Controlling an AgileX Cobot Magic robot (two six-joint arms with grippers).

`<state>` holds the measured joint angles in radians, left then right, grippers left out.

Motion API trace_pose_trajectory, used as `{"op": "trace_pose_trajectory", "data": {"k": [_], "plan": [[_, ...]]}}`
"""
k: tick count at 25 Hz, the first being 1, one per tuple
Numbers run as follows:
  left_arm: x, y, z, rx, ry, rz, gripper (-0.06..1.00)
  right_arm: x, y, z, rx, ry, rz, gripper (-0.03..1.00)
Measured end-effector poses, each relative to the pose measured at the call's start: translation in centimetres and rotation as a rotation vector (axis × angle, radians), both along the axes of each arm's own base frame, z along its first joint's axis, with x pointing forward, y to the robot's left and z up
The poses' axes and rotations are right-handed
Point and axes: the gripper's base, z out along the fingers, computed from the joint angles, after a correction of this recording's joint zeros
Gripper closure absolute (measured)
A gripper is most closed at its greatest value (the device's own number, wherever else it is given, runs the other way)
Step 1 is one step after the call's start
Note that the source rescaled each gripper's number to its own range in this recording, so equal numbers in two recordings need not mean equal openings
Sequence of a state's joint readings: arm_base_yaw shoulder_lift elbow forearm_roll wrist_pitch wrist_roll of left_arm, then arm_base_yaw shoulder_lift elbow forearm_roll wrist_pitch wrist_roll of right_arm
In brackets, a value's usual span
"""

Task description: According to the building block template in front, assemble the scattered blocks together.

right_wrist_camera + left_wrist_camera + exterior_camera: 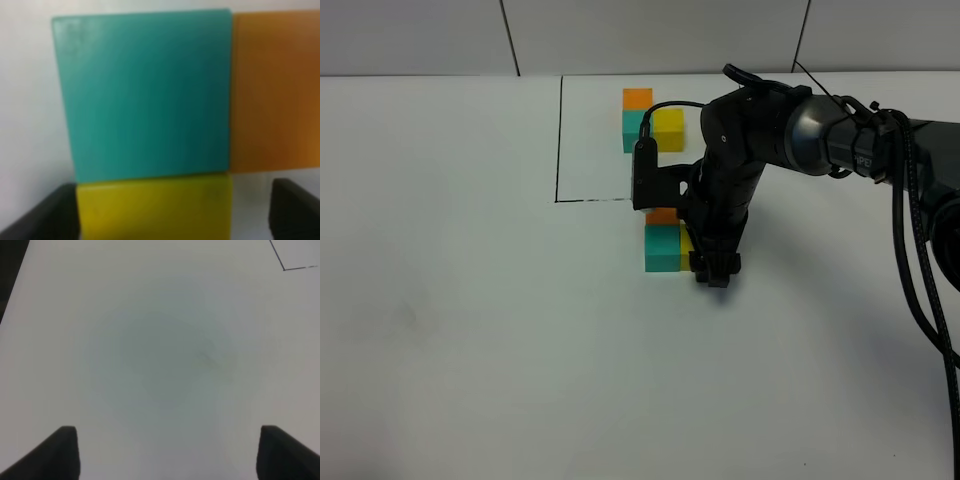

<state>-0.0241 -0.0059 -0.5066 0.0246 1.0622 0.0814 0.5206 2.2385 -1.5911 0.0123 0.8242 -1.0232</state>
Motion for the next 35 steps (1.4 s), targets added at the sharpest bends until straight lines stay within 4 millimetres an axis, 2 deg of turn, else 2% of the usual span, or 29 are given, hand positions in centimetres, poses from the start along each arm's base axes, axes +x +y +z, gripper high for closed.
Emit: {"op": "trace_pose_trajectory", "data": {"k": [3,10,15,21,25,28,30,35], "plan": [[0.0,0.0,0.0,0.0,0.0,0.0,0.29,-0.2,-0.1,0.6,0.0,0.007,-0.041,0.27],[0.0,0.0,0.0,0.001,-0.001,-0.001,0.29,-1.3,-1.8,4.5,-0.043,0.065,-0.152,0.24],[0.0,0.0,0.0,0.001,-0.001,-0.001,0.29,-1.1,-4.2,6.4,-0.024,0.115,-0.385,0.24],[0.0,0.0,0.0,0.001,-0.001,-0.001,0.29,-0.7,-6.4,7.6,0.06,0.162,-0.662,0.24],[0.0,0.0,0.0,0.001,-0.001,-0.001,0.29,-1.1,-8.1,7.6,0.168,0.144,-0.88,0.24],[0.0,0.0,0.0,0.001,-0.001,-0.001,0.29,-1.3,-10.7,7.4,0.231,0.111,-1.054,0.24],[0.0,0.0,0.0,0.001,-0.001,-0.001,0.29,-1.2,-13.2,7.8,0.264,0.078,-1.167,0.24],[0.0,0.0,0.0,0.001,-0.001,-0.001,0.29,-1.2,-19.8,10.4,0.325,-0.011,-1.373,0.24]]}}
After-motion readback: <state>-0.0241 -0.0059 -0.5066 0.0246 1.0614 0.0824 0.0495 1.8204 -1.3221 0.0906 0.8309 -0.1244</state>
